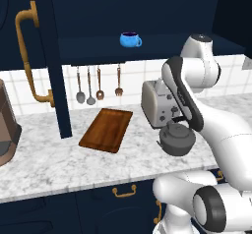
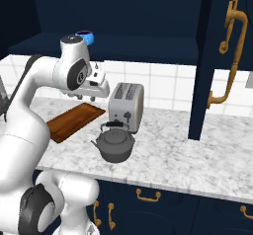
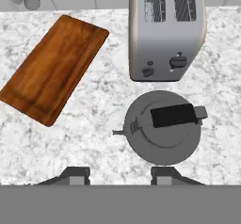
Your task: Pick the kettle from the counter and place it on the tray. Then pick the mug from the cabinet and place it on the tray. Then close the cabinet doors.
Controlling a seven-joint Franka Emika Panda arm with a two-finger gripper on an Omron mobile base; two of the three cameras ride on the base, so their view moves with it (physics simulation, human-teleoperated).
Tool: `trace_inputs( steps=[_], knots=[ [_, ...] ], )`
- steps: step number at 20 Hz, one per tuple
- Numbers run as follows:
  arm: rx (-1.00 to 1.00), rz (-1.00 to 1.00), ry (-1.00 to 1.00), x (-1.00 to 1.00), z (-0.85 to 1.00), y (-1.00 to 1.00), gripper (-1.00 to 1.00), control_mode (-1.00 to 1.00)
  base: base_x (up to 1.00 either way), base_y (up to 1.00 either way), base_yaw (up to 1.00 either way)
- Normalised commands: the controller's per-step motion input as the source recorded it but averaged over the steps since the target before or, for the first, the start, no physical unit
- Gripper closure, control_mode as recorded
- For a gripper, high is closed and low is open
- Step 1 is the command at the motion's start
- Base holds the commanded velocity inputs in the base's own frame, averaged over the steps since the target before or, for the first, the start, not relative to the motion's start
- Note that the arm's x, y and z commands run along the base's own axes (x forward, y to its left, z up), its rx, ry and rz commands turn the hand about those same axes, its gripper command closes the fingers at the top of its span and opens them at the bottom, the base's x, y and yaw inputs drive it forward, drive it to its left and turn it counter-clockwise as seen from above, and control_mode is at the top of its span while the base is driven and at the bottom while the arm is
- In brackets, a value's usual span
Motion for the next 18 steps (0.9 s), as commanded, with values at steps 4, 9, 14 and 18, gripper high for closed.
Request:
trace_inputs(
  steps=[4, 9, 14, 18],
  knots=[
    [0.00, -0.10, -0.02, -0.13, -0.04, -0.28, -1.00, -1.00, 0.00, 0.00, 0.00],
    [0.00, -0.43, 0.00, -0.10, -0.14, -0.51, -1.00, -1.00, 0.00, 0.00, 0.00],
    [0.00, -0.07, 0.02, 0.07, -0.11, -0.12, -1.00, -1.00, 0.00, 0.00, 0.00],
    [0.00, -0.09, 0.01, 0.21, -0.42, -0.05, -1.00, -1.00, 0.00, 0.00, 0.00]
  ],
)
